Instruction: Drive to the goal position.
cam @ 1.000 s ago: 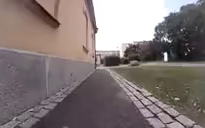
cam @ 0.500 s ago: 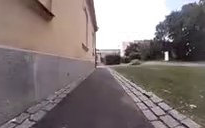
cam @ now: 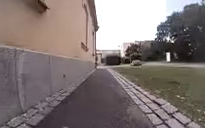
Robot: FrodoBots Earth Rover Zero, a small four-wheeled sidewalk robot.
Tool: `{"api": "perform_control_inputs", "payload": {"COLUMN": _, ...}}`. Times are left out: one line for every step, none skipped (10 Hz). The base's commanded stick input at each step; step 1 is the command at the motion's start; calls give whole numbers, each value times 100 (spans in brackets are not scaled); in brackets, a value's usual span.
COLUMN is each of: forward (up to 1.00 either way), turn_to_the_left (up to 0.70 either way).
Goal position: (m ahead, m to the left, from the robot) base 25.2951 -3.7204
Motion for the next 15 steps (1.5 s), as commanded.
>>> {"api": "perform_control_inputs", "payload": {"forward": 70, "turn_to_the_left": 0}}
{"api": "perform_control_inputs", "payload": {"forward": 70, "turn_to_the_left": 0}}
{"api": "perform_control_inputs", "payload": {"forward": 70, "turn_to_the_left": 0}}
{"api": "perform_control_inputs", "payload": {"forward": 70, "turn_to_the_left": 0}}
{"api": "perform_control_inputs", "payload": {"forward": 70, "turn_to_the_left": 0}}
{"api": "perform_control_inputs", "payload": {"forward": 70, "turn_to_the_left": 0}}
{"api": "perform_control_inputs", "payload": {"forward": 70, "turn_to_the_left": 0}}
{"api": "perform_control_inputs", "payload": {"forward": 70, "turn_to_the_left": 0}}
{"api": "perform_control_inputs", "payload": {"forward": 70, "turn_to_the_left": 0}}
{"api": "perform_control_inputs", "payload": {"forward": 70, "turn_to_the_left": 0}}
{"api": "perform_control_inputs", "payload": {"forward": 70, "turn_to_the_left": 0}}
{"api": "perform_control_inputs", "payload": {"forward": 70, "turn_to_the_left": 0}}
{"api": "perform_control_inputs", "payload": {"forward": 70, "turn_to_the_left": 0}}
{"api": "perform_control_inputs", "payload": {"forward": 70, "turn_to_the_left": 0}}
{"api": "perform_control_inputs", "payload": {"forward": 70, "turn_to_the_left": 0}}
